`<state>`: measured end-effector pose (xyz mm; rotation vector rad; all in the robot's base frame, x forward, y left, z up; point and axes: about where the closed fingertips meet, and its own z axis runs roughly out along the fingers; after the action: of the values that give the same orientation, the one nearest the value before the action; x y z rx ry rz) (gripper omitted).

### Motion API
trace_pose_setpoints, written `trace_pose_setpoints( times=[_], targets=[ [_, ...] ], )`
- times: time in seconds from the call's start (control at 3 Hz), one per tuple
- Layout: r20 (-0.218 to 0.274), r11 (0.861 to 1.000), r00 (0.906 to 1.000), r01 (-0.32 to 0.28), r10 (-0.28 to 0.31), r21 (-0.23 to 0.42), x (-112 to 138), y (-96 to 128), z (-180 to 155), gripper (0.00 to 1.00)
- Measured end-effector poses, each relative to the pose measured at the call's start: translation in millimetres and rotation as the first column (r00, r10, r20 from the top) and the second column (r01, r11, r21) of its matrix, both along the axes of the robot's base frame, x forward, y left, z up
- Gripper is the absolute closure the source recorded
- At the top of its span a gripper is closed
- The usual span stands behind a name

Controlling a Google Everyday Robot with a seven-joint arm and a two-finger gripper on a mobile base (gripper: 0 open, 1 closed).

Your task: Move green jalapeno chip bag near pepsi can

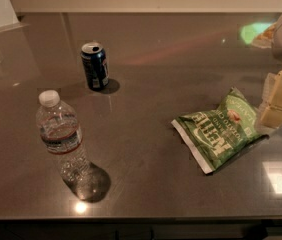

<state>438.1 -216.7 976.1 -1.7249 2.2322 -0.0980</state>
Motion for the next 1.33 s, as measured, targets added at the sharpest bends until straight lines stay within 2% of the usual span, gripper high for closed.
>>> trace_pose_setpoints(
  times=[0.33,0.67,1.0,1.33],
  targets=[
    [0.0,1.0,1.0,0.0,0.0,0.0,0.0,0.0,0.0,0.0],
    [-0.053,0.999,0.9978,-0.04,0.039,-0.005,3.0,4.3,-9.8,0.0],
    [-0.105,0.994,0.9888,-0.106,0.106,0.004,6.3,11.6,-33.9,0.0],
    [-0.136,0.984,0.9744,-0.174,0.179,0.047,5.5,17.5,-61.5,0.0]
  ],
)
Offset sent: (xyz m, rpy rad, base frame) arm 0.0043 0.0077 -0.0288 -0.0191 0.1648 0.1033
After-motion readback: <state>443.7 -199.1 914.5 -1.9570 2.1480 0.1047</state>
